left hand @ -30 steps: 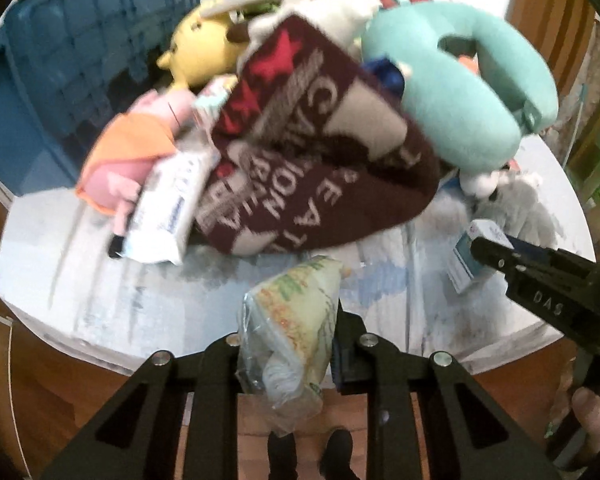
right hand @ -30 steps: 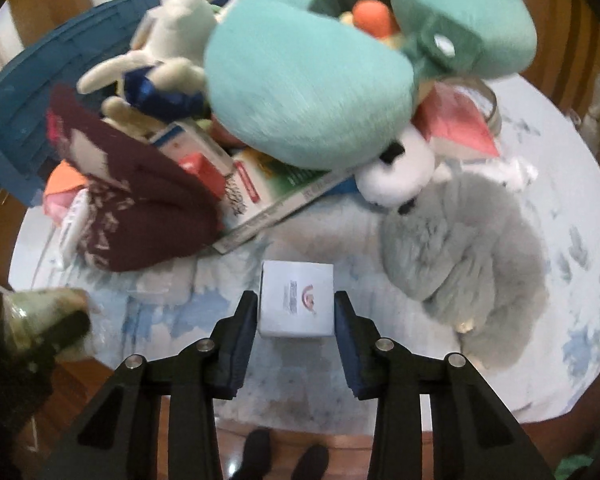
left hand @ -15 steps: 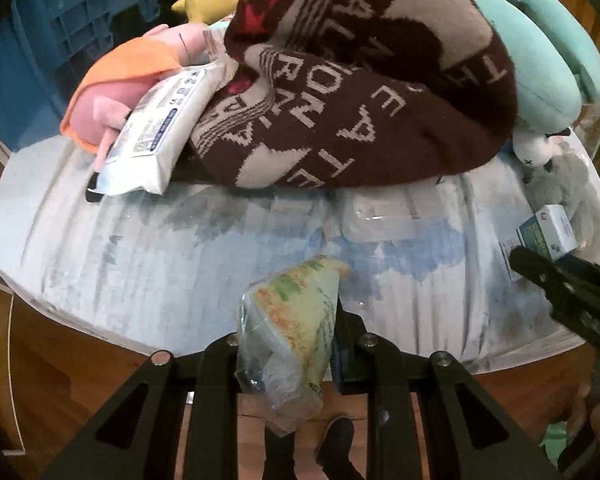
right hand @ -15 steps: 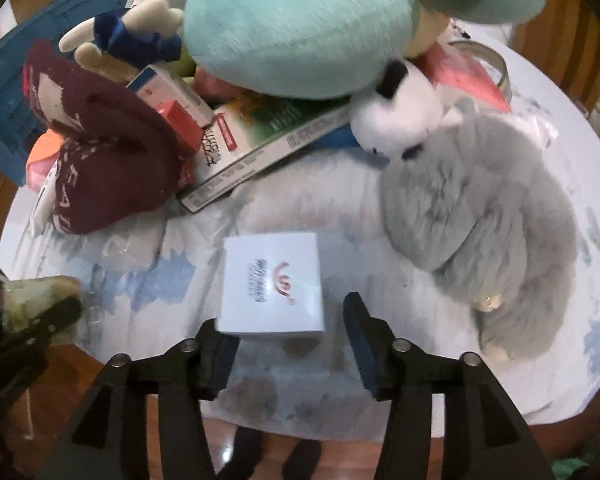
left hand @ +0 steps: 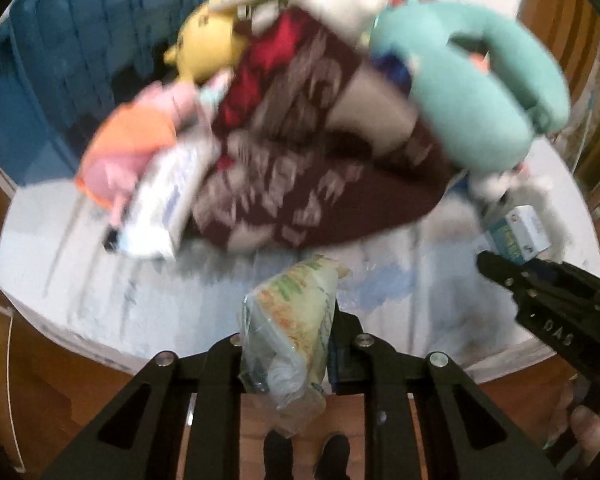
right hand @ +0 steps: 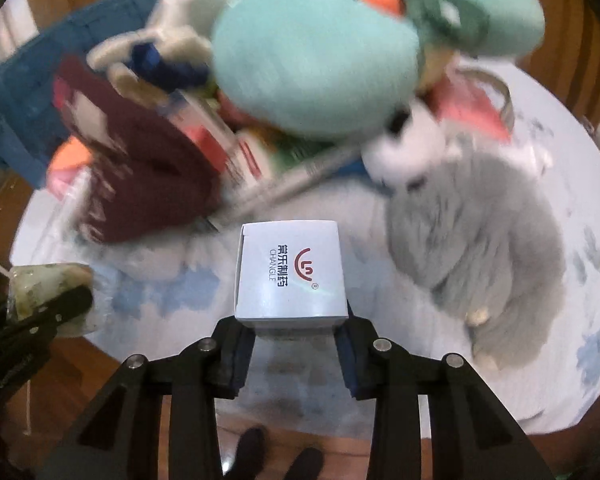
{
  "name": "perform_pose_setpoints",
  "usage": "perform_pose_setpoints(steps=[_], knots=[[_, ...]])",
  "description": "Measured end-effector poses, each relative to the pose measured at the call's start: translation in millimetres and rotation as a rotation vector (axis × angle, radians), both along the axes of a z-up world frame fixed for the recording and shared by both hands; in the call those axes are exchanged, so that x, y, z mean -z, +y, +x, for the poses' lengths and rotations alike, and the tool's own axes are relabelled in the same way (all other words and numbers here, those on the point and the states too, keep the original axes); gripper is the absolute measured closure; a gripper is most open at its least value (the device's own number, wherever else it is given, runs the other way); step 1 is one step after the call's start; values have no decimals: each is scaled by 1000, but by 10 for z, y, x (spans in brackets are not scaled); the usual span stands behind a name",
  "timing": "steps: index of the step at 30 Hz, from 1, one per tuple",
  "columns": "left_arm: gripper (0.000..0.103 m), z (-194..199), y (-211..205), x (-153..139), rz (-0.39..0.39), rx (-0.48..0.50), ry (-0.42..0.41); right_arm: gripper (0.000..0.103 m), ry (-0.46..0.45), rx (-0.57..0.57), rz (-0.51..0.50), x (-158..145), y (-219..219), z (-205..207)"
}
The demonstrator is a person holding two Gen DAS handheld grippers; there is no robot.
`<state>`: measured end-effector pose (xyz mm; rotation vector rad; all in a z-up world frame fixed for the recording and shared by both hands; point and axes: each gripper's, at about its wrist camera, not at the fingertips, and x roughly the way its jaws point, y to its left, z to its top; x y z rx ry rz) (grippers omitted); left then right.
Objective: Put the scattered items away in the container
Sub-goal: 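Carry both items into the blue crate and open both tools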
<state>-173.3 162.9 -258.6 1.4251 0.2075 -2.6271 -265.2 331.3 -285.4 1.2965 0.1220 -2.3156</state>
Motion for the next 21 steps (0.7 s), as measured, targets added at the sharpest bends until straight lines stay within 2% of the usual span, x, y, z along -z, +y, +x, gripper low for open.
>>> perform_pose_setpoints(steps=[6,10,21], knots=[[85,-34,-16,-559,-47,-25,88,67,96,-78,-82,-679,-162,100],[85,23,-130,-817,-63,-61,119,67,147,-125,-85,-1019,-320,139],[85,87,-859,-1348,-103,-132,191,67,218,-195,-74,-1541,-1181,109]])
